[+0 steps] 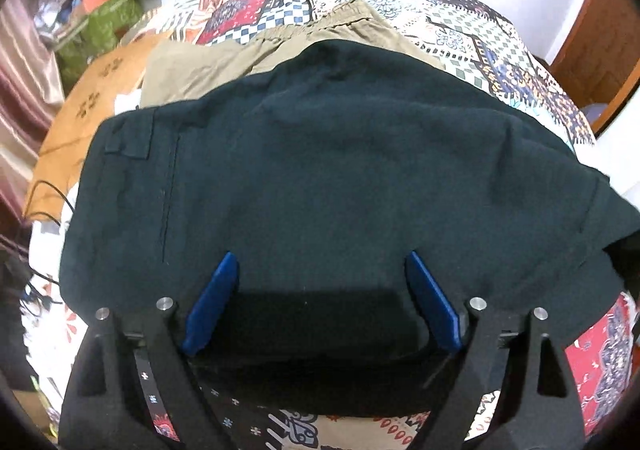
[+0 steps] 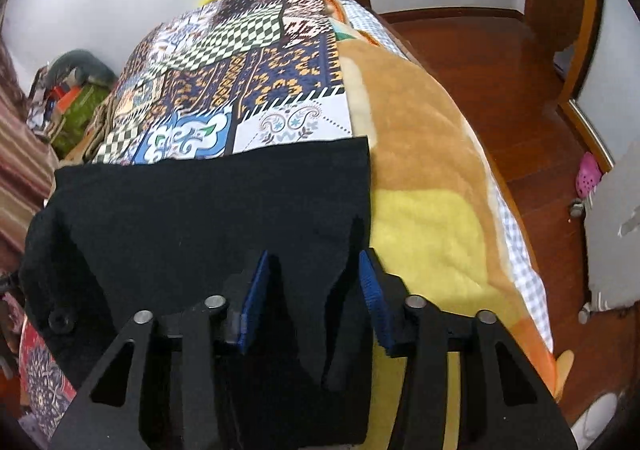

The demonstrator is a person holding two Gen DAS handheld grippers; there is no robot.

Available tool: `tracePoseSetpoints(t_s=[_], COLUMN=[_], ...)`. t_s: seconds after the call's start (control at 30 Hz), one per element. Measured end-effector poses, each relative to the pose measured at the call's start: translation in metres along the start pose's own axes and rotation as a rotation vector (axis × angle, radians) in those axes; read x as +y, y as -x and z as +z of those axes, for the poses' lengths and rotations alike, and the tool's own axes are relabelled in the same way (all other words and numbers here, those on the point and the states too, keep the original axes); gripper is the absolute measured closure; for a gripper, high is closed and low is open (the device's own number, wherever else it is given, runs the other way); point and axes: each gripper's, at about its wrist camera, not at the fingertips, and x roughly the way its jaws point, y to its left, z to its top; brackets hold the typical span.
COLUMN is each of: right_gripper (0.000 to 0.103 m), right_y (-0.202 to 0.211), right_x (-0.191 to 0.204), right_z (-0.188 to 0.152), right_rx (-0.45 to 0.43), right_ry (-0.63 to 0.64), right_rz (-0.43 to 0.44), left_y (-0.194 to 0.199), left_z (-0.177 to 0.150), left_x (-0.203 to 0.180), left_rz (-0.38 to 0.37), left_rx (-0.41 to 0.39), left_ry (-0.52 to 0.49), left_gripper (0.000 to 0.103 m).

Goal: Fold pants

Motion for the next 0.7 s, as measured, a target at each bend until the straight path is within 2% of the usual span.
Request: tracePoseSetpoints(t_s=[0.03,0.1,0.13,0.37,0.47,0.57,0.7], right_gripper=[0.081,0.087,0.098,0.098,0.098,0.098,0.097], right_y=[0.001,0.005,0.008,0.025,0.023,0.01,-0.018], right_x=[-0.001,0.0,0.002,0.019,0.017,0.013,0.01], right_z=[0.001,0.004,0.005,0.026,0.039,0.047,0.047], right_rx=[-0.016,-0.047,-0.064,-0.174,-0.187,-0.164,-0.082], right_ry=[-0.008,-0.021,-0.011,0.069,0.082,0.072,0.07], right_rz=[0.008,0.021,0.019,-0.031,-0.056,-0.069,-0.097], left_y=[0.0,0.0,-0.001,-0.002,-0.003,-0.003,-0.003], left_z=[0.0,0.0,0.0,0.001,0.002,0.002,0.002], left_x=[-0.001,0.0,0.001,0.002,0.002,0.003,0.009], left_rz=[0.004,0.002,-0.002,-0.007,-0.004,-0.015,-0.043], left_rx=[-0.003,-0.004,-0.002,0.0,-0.001,-0.001,0.009], left_ry=[-0.006,-0.006,-0.002,0.005,0.002,0.013,0.046], left_gripper=[0.015,0.015,0.015,0.014,0.013,0.013,0.013])
